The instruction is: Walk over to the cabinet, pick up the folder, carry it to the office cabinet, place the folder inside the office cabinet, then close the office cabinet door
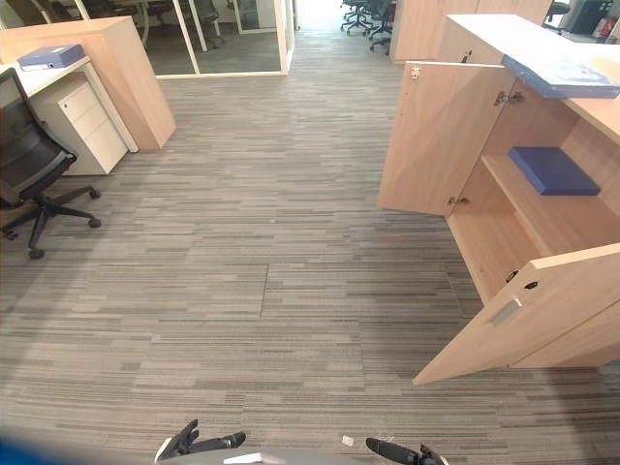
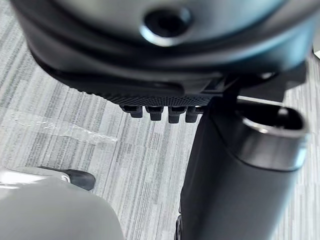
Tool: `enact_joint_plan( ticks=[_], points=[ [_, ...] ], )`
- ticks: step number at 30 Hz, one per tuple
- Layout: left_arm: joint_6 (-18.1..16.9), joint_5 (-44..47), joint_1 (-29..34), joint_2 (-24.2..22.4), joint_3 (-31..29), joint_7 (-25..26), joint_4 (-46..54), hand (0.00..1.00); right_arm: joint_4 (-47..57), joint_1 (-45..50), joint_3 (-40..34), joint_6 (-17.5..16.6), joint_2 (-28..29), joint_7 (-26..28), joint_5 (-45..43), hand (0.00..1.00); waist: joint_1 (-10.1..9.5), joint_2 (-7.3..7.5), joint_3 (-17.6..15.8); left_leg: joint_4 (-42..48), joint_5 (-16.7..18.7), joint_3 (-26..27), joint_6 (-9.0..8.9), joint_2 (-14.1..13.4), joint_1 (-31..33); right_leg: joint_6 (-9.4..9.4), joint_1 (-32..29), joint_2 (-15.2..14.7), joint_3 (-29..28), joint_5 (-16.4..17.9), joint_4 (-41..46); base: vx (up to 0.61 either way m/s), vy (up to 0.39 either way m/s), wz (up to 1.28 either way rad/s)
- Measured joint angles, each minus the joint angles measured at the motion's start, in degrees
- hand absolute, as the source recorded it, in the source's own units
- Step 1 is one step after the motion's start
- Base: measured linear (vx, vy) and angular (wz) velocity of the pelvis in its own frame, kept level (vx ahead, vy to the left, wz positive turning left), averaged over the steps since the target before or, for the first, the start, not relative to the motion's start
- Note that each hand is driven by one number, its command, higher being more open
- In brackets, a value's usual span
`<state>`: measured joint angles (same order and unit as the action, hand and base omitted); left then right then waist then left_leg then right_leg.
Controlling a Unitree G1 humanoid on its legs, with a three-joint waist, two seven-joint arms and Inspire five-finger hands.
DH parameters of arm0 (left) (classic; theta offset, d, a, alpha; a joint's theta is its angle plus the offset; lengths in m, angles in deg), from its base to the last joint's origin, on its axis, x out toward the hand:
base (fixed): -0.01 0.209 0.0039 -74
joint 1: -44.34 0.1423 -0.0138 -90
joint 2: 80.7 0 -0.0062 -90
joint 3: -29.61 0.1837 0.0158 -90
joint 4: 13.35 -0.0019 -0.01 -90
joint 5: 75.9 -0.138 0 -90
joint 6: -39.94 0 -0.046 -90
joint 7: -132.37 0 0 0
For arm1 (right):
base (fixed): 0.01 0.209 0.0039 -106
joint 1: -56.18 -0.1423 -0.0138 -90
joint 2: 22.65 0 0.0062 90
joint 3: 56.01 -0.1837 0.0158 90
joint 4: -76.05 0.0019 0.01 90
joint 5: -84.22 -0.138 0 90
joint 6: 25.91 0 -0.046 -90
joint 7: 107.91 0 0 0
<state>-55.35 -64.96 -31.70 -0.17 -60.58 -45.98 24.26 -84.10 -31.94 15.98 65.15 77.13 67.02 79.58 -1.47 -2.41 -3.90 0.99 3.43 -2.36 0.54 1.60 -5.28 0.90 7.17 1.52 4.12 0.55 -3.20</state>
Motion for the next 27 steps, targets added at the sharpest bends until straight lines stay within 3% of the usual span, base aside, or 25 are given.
enact_joint_plan(
  ticks=[9,17,21,27],
  points=[
    [-0.26,5.23,0.93,-0.46,2.3,-4.57,4.02,1.0,0.01,-1.17,0.18,0.02,0.86,0.18,0.04,1.0,0.01,-0.41,-0.18,-0.79,-0.26,0.36,-0.05,-0.07,-0.51,-0.03,0.02,0.03,-0.37,-0.03,-0.06,0.0,0.004,-0.01],
    [-0.12,6.27,2.81,-3.29,2.21,-3.59,9.37,1.0,0.77,-1.38,1.81,-0.11,2.53,-0.25,0.08,1.0,-0.92,-0.03,-0.42,-0.81,-0.18,0.82,-0.13,-0.08,-0.54,-0.31,0.09,0.03,-0.8,-0.33,-0.42,0.0,0.002,0.0],
    [-0.15,4.13,4.07,-4.74,1.98,-1.16,12.0,1.0,2.33,-0.95,4.16,-0.38,2.81,-3.26,0.61,1.0,-1.2,0.1,-0.5,-0.79,-0.18,1.05,-0.13,-0.13,-0.62,-0.5,0.23,0.04,-0.91,-0.51,-0.65,0.0,0.004,-0.02],
    [-0.26,3.51,5.62,-4.93,1.95,1.23,14.43,1.0,4.38,-0.85,7.19,0.15,3.81,-6.79,10.6,1.0,-1.34,0.62,-0.59,-0.77,-0.17,1.19,-0.15,-0.23,-0.9,-0.55,0.98,0.12,-0.97,-0.97,-1.65,0.0,0.0,0.0]
  ],
)
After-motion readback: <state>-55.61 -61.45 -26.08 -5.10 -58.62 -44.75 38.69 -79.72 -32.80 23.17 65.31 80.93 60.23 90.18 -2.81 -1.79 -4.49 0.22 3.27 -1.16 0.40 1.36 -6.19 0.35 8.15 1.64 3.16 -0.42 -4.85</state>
